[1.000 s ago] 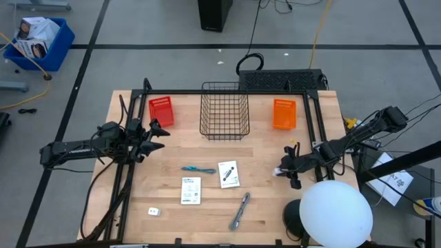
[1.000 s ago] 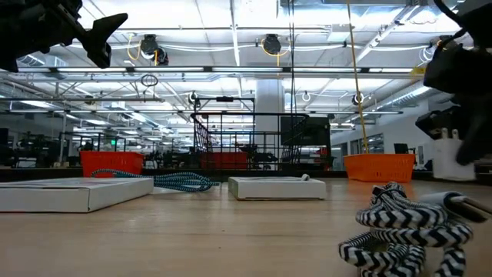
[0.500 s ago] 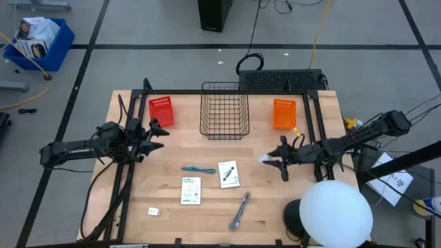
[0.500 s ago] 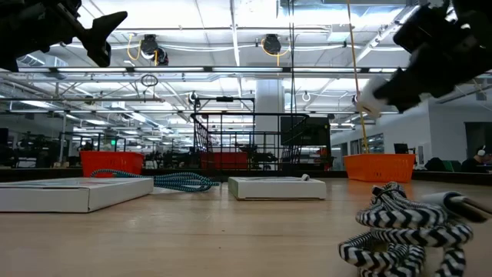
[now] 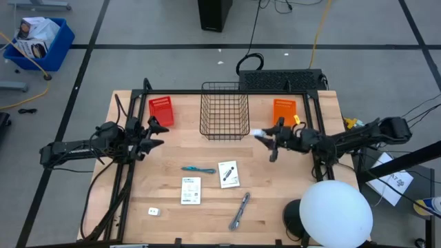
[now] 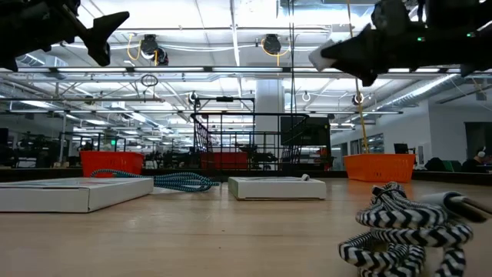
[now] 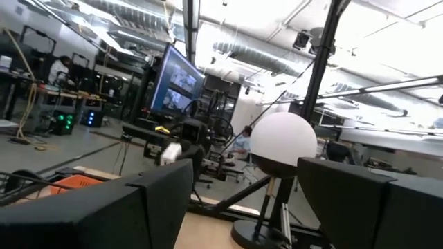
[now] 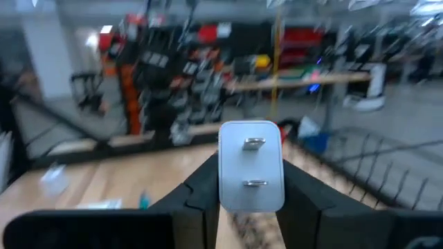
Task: Pick and place items into bin
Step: Put the right white charger adapter into the black wire basket
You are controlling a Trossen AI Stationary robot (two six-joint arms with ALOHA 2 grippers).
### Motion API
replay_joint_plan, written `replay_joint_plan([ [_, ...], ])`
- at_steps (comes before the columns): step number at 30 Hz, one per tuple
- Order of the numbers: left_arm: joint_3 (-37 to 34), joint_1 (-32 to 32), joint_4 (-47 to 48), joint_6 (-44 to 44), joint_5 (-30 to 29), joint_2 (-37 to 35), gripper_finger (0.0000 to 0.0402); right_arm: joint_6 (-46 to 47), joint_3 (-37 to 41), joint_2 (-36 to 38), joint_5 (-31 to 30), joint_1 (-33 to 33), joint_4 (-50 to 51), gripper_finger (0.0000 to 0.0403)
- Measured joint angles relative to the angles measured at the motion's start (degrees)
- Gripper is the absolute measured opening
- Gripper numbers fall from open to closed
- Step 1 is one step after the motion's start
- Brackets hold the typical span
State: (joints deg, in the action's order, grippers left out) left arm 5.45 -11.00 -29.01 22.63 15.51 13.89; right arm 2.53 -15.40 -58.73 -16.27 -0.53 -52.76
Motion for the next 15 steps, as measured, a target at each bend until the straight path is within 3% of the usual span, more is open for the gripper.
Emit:
replay_joint_plan([
  [3, 0.0, 0.0, 0.0, -0.2, -0.5, 0.0, 0.0267, -0.3, -1.1, -3.3, 0.2, 2.5, -6.5, 0.0099],
  [7, 0.0, 0.0, 0.1, -0.3, -0.6, 0.0, 0.0267, -1.6, -6.5, -8.1, 2.8, 5.2, -7.7, 0.0099],
  [15, 0.0, 0.0, 0.0, 0.1, -0.6, 0.0, 0.0267, -2.2, -23.3, -20.0, 6.4, 9.7, 1.3, 0.0099],
])
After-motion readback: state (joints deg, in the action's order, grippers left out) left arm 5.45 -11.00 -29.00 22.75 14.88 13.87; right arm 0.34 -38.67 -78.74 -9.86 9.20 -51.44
